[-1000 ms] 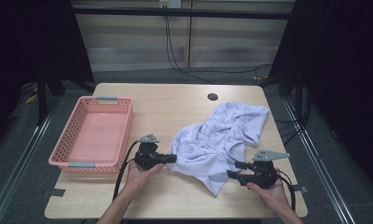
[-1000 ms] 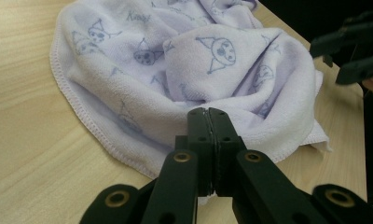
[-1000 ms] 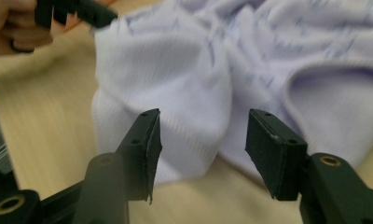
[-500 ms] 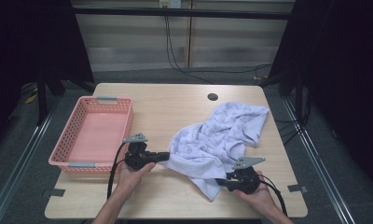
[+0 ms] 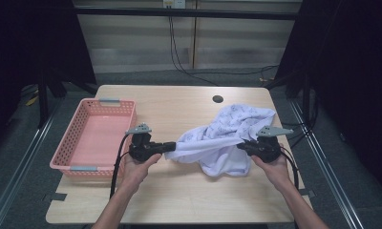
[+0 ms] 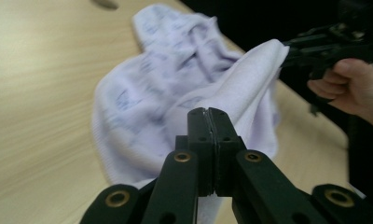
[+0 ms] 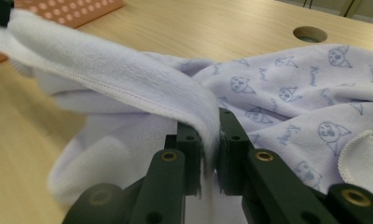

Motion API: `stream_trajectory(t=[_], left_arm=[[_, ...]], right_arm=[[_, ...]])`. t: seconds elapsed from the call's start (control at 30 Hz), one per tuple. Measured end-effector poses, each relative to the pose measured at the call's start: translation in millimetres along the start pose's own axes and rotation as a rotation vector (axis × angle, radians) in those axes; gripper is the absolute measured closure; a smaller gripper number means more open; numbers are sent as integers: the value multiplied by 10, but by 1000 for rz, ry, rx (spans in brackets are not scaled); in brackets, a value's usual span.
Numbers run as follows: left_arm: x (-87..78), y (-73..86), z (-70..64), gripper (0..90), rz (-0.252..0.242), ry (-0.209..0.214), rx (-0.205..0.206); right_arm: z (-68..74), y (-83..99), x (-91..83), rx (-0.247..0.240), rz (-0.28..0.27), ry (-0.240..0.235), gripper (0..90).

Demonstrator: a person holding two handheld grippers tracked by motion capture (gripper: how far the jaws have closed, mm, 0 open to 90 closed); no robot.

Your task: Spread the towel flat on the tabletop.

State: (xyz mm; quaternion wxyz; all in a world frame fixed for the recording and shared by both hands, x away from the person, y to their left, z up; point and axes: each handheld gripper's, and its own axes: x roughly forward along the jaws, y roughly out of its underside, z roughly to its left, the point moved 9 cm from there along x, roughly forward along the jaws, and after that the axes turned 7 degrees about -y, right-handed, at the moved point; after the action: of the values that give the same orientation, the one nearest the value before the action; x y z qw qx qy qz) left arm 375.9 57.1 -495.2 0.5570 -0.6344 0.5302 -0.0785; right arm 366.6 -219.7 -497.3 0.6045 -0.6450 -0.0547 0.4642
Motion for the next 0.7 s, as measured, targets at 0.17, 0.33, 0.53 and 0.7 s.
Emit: stream_trajectory(t=[0.17,0.33,0.53,0.7], left_arm=[[77,163,168,892,44,-25,-45],[24,176,127,892,40,-15,-33],[4,208,121,890,47,-13,-30],[-2,205,102,890,44,-12,-18]], right_arm=[[-113,339,230,74,73,-21,646],[-13,421,66,85,65,-49,537],[119,701,-90,83,110,-68,577],[159,656,10,57,106,-92,739]])
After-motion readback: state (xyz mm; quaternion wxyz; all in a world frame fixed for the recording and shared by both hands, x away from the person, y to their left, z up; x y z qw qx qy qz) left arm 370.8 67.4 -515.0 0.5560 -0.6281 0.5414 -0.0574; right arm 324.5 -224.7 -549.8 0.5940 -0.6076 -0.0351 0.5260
